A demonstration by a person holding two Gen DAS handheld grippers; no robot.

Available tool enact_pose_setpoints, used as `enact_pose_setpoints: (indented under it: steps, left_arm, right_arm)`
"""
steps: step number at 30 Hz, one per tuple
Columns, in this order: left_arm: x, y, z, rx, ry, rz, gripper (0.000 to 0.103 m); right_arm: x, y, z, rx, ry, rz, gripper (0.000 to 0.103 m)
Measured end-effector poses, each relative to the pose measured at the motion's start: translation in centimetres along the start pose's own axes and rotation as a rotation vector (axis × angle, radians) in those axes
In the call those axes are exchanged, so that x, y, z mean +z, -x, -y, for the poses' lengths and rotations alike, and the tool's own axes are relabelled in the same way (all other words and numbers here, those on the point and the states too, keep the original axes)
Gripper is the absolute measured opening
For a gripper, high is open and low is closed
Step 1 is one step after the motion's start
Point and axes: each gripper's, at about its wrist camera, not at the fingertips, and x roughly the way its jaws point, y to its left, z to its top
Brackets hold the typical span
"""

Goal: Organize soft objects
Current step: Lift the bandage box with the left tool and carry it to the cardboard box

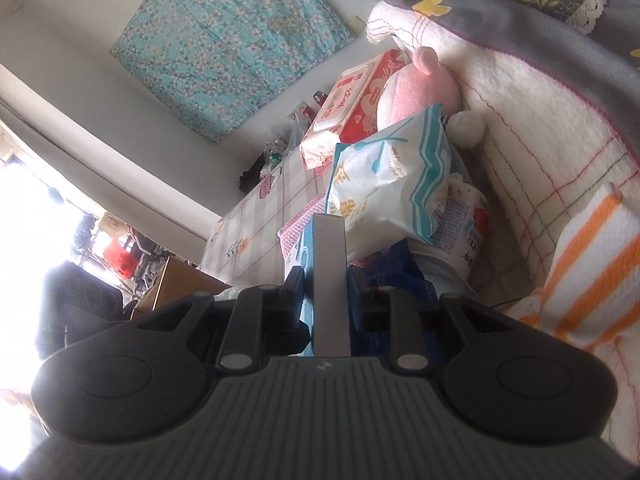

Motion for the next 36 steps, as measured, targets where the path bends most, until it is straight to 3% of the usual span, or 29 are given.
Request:
enact_pose_setpoints:
  steps: [10,20,25,30,36]
  left_arm:
    - [-1.0,5.0,1.7,-0.014,-0.029,0.071,0.065]
    - [-3.2,15.9,1.3,0.023,-0.049,0.264,0.066]
    - [-4.6,22.2,-1.6,0.074,-0.010,0.369,0.066]
    - [-5.8,28.0,-6.2,0.174,0.080,0.463,0.067]
    - [-5.4,31.0,-13.1,0.246,0.227,0.461,0.067]
  right_arm:
    - [-0.1,2.0,-3.5,0.031,0.016,0.053,0.022]
    - [-1.1,2.9,-13.3,0.137,0.126,0.075,0.023]
    - [-2.6,0.5,-19.9,0.212,0.176,0.022,0.023]
    - [-5.2,-4.4,-26.6,0.303,0.215,-0.079,0.023]
    - [-9.1,-11.6,-32.3,0.326,0.222,-0.223,0.023]
